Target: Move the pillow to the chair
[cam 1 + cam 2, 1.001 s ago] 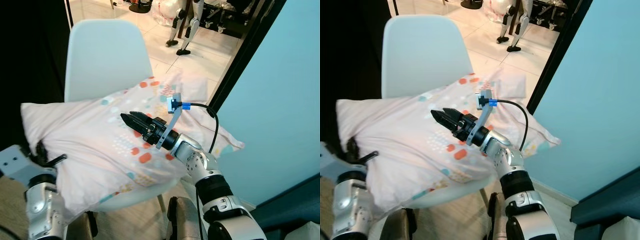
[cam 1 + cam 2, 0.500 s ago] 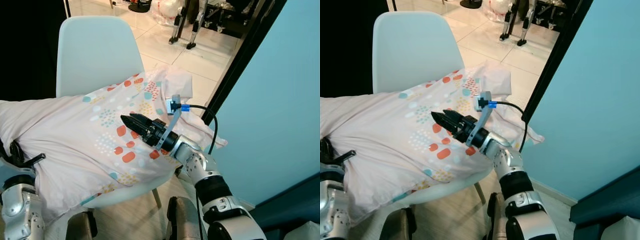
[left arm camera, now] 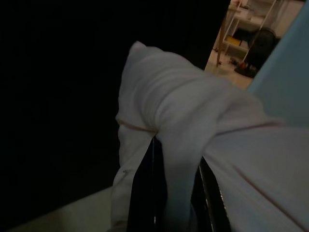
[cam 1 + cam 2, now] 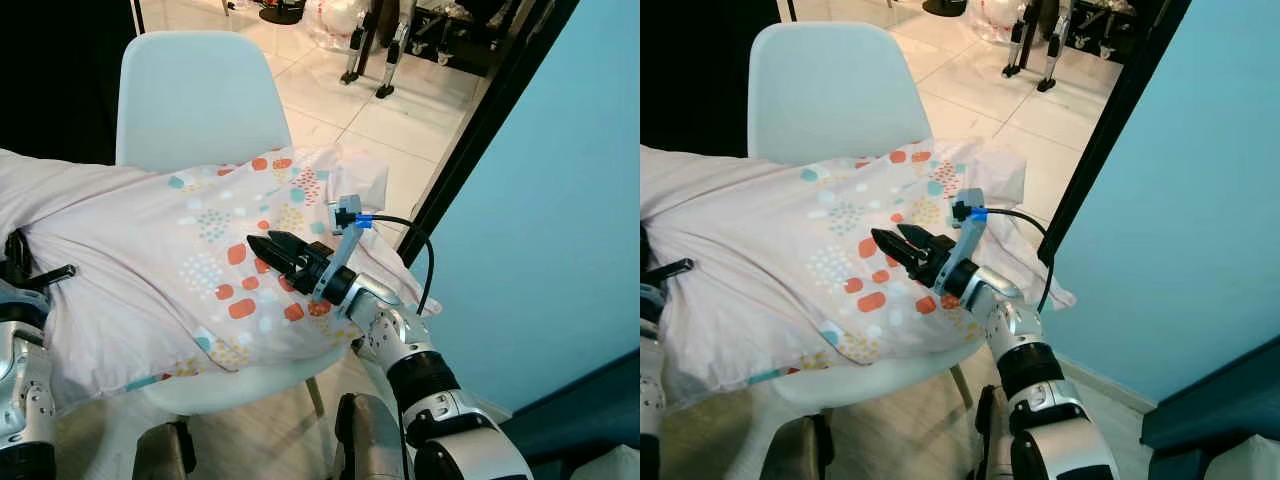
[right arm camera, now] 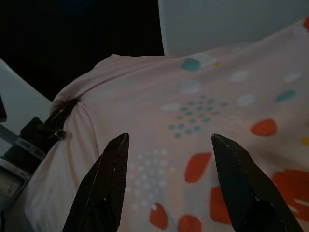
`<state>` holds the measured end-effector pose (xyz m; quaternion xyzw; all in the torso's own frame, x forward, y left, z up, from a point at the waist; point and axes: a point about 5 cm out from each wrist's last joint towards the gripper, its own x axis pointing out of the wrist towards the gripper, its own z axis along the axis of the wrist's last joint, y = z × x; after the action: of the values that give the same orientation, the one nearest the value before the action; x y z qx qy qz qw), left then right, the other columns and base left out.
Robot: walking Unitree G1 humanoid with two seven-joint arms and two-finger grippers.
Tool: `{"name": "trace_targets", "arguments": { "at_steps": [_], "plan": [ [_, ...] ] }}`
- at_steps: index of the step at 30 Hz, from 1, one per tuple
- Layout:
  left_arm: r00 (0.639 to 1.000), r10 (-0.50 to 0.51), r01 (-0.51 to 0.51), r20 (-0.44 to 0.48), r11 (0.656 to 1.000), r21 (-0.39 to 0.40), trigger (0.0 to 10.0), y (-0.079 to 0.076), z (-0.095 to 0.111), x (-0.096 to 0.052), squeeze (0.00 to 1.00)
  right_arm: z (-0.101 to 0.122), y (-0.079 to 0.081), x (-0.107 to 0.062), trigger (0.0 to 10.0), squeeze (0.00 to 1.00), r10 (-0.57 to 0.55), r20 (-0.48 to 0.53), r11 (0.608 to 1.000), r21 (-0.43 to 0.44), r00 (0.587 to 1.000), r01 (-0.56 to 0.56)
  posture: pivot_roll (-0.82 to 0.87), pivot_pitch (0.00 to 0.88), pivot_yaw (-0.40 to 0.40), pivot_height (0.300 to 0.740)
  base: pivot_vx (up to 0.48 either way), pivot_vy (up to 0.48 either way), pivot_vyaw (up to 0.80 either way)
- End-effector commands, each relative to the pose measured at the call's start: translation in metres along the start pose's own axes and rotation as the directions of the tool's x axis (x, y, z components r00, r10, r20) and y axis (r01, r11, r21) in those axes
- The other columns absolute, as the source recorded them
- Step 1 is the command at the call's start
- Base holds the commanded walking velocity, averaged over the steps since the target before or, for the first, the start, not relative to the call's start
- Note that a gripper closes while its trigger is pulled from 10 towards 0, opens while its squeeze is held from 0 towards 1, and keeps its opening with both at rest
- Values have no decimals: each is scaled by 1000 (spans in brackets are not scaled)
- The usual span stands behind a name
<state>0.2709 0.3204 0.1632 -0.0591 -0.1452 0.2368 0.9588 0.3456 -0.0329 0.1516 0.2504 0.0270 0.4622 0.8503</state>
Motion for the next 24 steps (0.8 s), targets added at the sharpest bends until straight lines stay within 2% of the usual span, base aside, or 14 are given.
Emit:
{"name": "trace_targets", "arguments": {
  "at_steps": [1,2,3,5,6,7,9,10,12,15,17,18,21,24],
  "plan": [
    [1000,-6,6,-26,1000,10,10000,-5,-6,-2,0,-7,7,7,10000,0,16,-5,1000,10,1000,-16,54,115,-136,553,0,0,0],
    [999,7,-5,-54,1000,23,10000,-6,-13,-4,212,-7,7,7,10000,0,14,-7,1000,8,1000,-14,54,113,-136,553,0,0,0],
    [997,12,-10,-77,1000,20,10000,-8,-21,-7,1000,-8,6,7,10000,0,12,-9,1000,5,1000,-12,52,109,-138,553,0,0,0],
    [994,25,-25,-104,1000,8,10000,-15,-30,-11,1000,-7,5,6,10000,0,10,-10,1000,0,1000,-10,51,106,-140,553,0,0,0],
    [994,25,-25,-104,1000,8,10000,-15,-30,-11,1000,-7,5,6,10000,0,10,-10,1000,0,1000,-10,51,106,-140,553,0,0,0],
    [995,-6,6,-95,1000,0,10000,-26,-30,-13,1000,-6,5,6,10000,0,15,-10,1000,-2,1000,-15,53,101,-144,553,0,0,0],
    [996,-21,21,-87,1000,4,10000,-31,-29,-13,1000,-6,5,7,10000,0,18,-9,1000,-3,1000,-18,53,97,-146,553,0,0,0],
    [998,-40,43,-53,998,54,10000,-39,-22,-11,1000,-5,6,8,10000,0,26,-8,1000,-4,1000,-26,52,86,-146,553,0,0,0],
    [999,-39,42,-35,996,80,10000,-40,-18,-9,1000,-4,6,9,10000,0,28,-9,1000,-7,1000,-28,52,84,-145,553,0,0,0],
    [1000,-29,30,-12,990,139,10000,-38,-13,-6,1000,-5,6,10,10000,0,18,-9,1000,-21,1000,-18,52,79,-138,553,0,0,0],
    [1000,-30,30,-3,975,221,10000,-33,-8,-4,1000,-11,2,9,10000,0,-20,-43,999,-44,999,18,56,75,-134,553,0,0,0],
    [1000,-30,30,-3,975,221,10000,-33,-8,-4,1000,-11,2,9,10000,0,-20,-43,999,-44,999,18,56,75,-134,553,0,0,0],
    [1000,-6,13,-24,941,338,10000,-18,-9,-5,1000,-21,-2,5,10000,0,-64,-74,997,-42,995,61,58,66,-124,553,0,0,0],
    [999,12,6,-44,926,377,10000,-10,-12,-8,1000,-24,-3,5,10000,0,-76,-78,997,-38,994,73,58,66,-124,553,0,0,0]
  ]
}}
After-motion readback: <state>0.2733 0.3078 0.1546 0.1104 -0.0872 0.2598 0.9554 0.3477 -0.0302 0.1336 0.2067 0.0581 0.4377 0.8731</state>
